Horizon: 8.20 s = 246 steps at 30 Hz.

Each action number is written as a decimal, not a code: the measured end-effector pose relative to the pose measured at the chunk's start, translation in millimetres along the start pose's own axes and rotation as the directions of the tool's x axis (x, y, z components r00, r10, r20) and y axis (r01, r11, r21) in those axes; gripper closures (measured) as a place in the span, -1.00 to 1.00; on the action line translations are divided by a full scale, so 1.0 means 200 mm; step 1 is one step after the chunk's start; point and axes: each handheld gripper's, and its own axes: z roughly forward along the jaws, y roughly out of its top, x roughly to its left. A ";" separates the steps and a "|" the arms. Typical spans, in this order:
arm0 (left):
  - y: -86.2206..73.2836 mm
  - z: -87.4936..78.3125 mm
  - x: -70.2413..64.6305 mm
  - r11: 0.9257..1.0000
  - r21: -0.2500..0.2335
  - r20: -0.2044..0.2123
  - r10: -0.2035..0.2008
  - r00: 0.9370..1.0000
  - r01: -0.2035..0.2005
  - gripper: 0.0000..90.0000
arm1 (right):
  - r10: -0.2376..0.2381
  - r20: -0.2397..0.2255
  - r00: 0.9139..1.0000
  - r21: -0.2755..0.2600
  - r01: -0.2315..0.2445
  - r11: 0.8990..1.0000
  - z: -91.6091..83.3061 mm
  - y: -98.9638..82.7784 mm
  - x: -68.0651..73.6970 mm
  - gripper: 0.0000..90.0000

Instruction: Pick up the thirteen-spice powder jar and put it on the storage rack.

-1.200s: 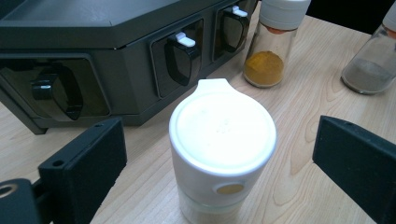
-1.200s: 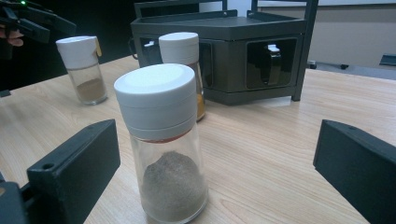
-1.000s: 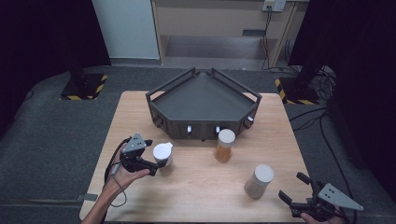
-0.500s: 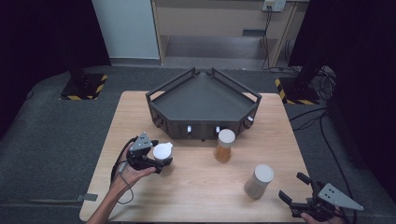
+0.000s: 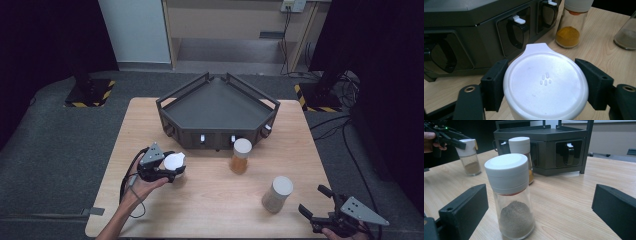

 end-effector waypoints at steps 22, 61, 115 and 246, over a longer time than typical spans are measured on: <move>0.04 -0.02 0.02 0.999 0.013 0.065 0.051 0.997 -0.052 -0.32 | 0.001 -0.004 1.000 0.000 -0.001 1.000 0.00 0.00 0.00 -0.98; 0.36 -0.06 0.18 0.988 -0.016 0.274 0.151 0.950 -0.152 -0.32 | 0.005 -0.015 1.000 0.005 -0.005 1.000 0.01 0.00 -0.01 -0.98; 0.87 -0.06 0.34 0.999 -0.030 0.035 0.022 0.999 -0.021 -0.32 | 0.010 -0.017 1.000 0.009 -0.010 1.000 0.01 0.00 -0.01 -0.98; 0.80 -0.04 0.23 0.957 -0.291 -0.061 -0.009 0.998 -0.009 -0.84 | 0.018 -0.035 0.999 0.000 -0.018 1.000 0.01 -0.01 -0.02 -0.98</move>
